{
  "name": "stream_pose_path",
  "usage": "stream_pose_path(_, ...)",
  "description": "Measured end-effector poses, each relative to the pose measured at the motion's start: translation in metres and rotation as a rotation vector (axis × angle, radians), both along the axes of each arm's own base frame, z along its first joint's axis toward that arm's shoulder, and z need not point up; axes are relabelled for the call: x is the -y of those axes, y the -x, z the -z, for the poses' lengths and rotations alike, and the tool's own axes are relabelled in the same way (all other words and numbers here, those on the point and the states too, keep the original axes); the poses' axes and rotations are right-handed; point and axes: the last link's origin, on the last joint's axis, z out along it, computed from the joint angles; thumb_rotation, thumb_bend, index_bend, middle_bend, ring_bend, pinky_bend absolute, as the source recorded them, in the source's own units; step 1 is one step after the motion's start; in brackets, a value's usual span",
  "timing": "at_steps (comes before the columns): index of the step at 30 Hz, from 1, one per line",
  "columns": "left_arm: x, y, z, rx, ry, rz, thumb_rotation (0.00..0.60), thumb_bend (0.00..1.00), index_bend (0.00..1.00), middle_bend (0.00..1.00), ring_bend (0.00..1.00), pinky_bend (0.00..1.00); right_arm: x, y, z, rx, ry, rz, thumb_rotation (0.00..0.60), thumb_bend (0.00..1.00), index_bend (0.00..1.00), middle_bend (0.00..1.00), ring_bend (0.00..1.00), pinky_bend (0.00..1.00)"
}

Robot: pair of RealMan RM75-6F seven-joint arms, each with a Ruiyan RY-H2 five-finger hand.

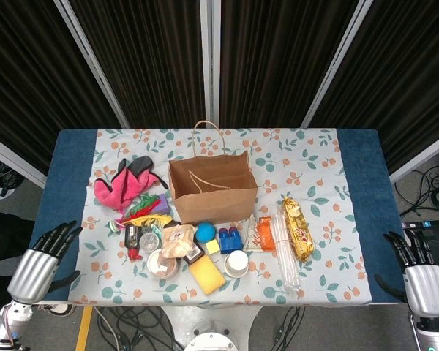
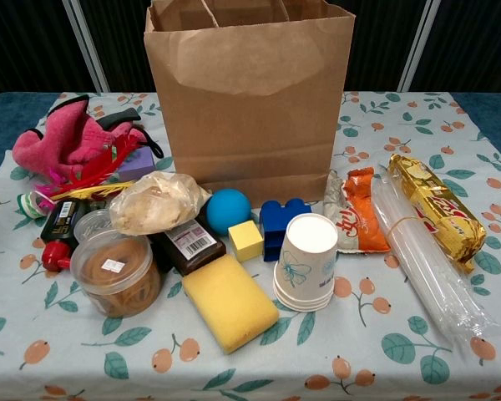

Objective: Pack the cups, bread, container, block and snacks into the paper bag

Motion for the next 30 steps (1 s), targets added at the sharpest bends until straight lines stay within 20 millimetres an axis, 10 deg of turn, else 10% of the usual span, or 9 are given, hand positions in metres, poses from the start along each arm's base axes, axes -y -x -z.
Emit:
stream_pose_path(15, -0.002, 0.004, -0.001, 0.017, 0.009, -0.02, 0.6, 0.19, 0.14, 0.17, 0.13, 0.24, 0.01, -0.016, 0.002, 0.017, -0.042, -0.019, 0.6, 0.06, 0.12, 0.13, 0.0, 0.0)
stream_pose_path(30, -0.002, 0.011, -0.003, 0.055, 0.012, -0.049, 0.6, 0.19, 0.14, 0.17, 0.13, 0.25, 0.047, -0.145, 0.049, 0.02, -0.352, -0.191, 0.6, 0.1, 0.24, 0.28, 0.19, 0.22)
